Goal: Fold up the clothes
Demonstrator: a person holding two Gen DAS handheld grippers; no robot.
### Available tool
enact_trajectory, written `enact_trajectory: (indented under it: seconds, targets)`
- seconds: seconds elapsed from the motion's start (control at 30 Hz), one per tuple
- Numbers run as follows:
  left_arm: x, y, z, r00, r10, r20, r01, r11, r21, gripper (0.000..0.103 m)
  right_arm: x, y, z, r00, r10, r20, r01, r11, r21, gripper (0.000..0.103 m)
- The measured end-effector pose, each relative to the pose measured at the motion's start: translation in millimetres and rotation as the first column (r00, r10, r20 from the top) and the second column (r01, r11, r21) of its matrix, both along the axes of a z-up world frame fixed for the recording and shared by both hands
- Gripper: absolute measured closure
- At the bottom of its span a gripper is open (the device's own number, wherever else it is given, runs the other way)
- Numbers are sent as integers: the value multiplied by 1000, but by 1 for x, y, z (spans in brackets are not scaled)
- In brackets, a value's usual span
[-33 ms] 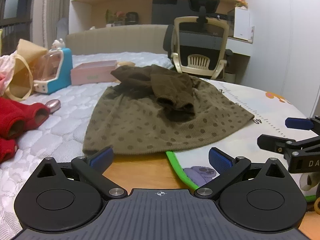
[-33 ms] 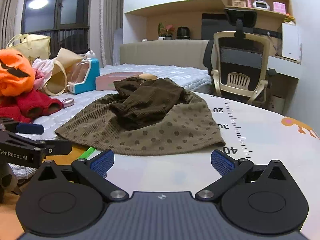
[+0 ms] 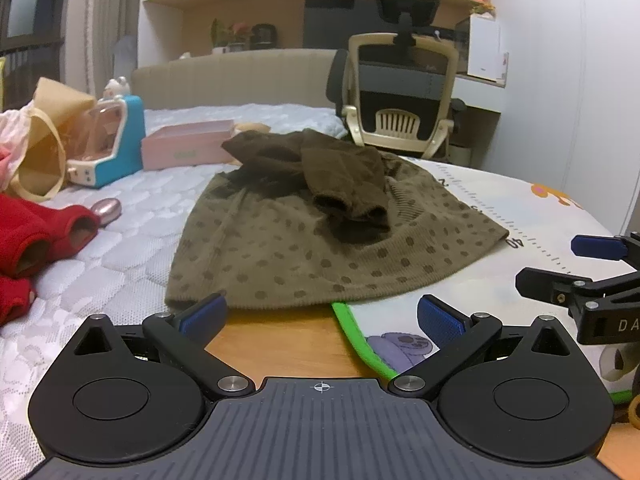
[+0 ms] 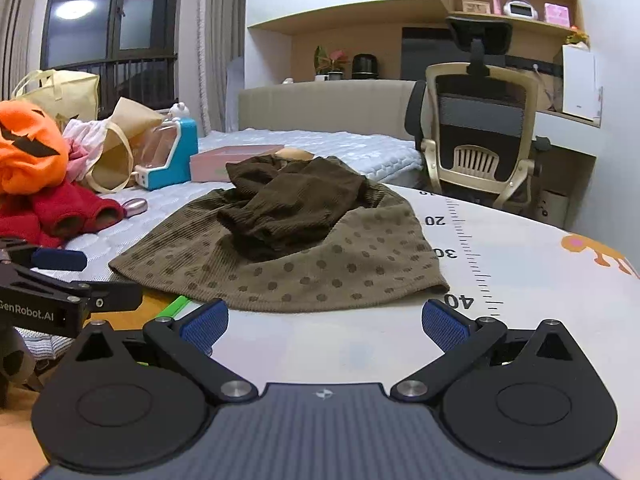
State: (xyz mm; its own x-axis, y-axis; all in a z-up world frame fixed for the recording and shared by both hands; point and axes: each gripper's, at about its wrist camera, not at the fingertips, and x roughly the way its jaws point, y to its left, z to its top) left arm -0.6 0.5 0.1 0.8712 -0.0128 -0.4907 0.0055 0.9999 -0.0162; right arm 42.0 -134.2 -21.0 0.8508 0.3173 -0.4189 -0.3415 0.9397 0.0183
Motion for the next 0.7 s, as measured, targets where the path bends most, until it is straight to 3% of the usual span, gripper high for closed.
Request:
enact_trajectory:
  seconds: [0.7]
  targets:
    - [2,-2,-1,1000,-21,-16,21,1000,-17,0,4,0,-2,1000,-14,-14,15,1000,8,0]
